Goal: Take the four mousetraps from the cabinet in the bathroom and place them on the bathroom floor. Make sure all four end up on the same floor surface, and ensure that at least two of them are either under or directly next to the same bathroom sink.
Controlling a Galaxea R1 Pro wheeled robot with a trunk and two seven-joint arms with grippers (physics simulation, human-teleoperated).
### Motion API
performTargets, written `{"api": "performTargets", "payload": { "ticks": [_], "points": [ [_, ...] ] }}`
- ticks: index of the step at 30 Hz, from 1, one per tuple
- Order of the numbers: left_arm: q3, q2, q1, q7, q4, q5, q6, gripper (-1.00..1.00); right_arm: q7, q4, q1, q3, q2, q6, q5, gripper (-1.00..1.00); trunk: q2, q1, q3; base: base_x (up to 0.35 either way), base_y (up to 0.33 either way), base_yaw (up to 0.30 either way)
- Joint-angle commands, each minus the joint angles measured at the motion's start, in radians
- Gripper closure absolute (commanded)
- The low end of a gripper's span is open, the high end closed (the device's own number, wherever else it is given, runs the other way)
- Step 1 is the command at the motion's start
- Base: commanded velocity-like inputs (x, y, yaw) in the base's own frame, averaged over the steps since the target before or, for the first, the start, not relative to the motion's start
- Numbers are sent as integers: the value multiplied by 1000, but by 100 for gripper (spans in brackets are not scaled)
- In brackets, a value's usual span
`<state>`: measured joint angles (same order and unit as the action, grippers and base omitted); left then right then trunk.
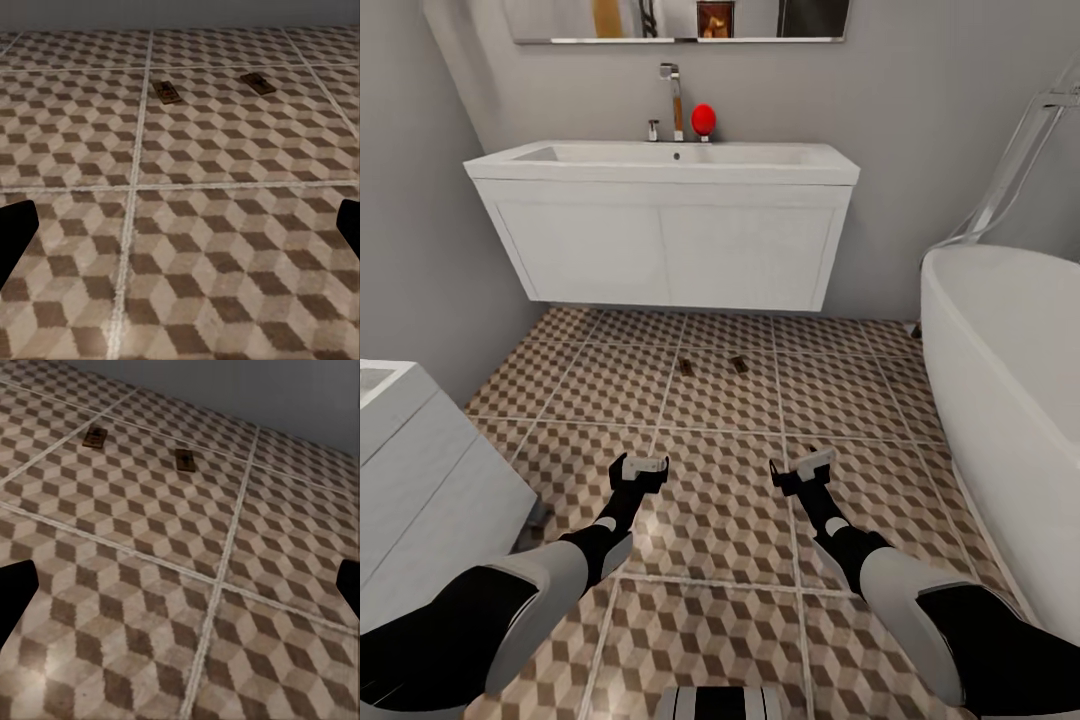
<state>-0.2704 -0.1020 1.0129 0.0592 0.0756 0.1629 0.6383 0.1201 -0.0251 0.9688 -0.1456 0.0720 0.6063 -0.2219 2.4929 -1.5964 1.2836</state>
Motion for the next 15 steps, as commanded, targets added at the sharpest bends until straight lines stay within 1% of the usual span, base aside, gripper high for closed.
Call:
{"api": "performTargets", "payload": {
  "ticks": [1, 15],
  "points": [
    [-9, -1, 1, 4, 4, 6, 6, -100, 11, 1, 1, -8, 0, 1, -5, -100, -7, 4, -2, 0, 0, 0],
    [-9, -2, -2, 4, 4, 6, 4, -100, 10, 2, 1, -9, 2, 0, -4, -100, -105, 58, -46, 0, 0, 0]
  ]
}}
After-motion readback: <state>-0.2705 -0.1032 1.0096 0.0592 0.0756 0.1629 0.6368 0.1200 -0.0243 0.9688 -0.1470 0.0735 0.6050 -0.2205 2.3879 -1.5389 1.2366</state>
